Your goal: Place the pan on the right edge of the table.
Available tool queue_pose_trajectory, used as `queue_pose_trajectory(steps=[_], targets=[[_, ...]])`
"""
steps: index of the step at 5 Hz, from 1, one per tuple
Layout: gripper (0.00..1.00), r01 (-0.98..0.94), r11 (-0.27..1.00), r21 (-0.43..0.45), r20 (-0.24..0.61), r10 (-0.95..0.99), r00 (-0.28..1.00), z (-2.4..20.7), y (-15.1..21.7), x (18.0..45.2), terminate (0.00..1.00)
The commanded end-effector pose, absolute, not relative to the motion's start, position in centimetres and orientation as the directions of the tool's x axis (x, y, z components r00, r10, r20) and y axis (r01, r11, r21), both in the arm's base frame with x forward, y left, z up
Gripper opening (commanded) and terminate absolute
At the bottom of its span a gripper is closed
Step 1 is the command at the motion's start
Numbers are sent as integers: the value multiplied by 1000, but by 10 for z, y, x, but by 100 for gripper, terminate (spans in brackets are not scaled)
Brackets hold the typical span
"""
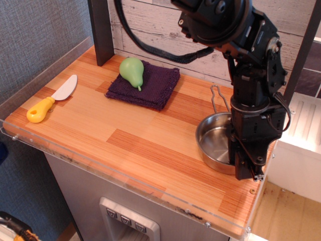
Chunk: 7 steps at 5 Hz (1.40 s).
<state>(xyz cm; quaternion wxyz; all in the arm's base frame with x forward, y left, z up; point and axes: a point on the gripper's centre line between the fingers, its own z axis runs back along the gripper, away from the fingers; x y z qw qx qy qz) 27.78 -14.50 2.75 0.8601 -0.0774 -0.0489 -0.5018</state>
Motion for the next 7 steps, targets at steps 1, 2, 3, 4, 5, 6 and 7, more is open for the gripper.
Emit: queue_pose_trajectory(steps=[1,2,3,4,5,6,7], targets=[[100,849,528,5,454,-758,468,122,-109,264,0],[100,693,715,90,344,-675,652,177,-72,246,0],[100,509,844,170,199,-535,821,192,-38,233,0],[100,306,927,217,87,-330,940,165,-19,231,0],[100,70,985,160,69,-82,994,151,-12,231,0],[100,5,999,45,108,-10,994,145,-7,236,0],[100,40,999,-25,141,-36,989,139,0,238,0]])
